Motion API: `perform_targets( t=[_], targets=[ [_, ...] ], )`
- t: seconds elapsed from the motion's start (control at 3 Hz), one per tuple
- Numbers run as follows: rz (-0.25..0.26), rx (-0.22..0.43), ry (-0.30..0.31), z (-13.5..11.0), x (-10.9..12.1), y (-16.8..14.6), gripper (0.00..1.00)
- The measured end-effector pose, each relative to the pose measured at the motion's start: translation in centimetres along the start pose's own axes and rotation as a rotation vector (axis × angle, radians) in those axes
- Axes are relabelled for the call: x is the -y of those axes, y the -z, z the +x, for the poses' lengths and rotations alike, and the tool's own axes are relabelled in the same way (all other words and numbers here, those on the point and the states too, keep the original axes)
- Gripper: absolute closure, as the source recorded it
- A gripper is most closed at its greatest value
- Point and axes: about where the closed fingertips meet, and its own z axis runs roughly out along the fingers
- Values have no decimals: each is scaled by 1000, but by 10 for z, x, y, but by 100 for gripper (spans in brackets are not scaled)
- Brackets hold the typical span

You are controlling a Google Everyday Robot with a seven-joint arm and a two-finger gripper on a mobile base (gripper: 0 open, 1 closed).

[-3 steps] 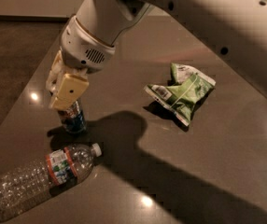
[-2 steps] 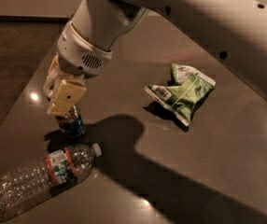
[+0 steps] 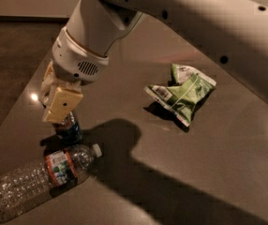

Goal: Move redbull can near water bottle

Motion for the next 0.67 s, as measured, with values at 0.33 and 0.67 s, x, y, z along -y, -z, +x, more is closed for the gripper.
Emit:
perform_targets(
  t=[0.33,0.67],
  targets=[
    [-10,5,1,1,-4,-4,8],
    [2,6,17,5,-5,-6,0]
  ],
)
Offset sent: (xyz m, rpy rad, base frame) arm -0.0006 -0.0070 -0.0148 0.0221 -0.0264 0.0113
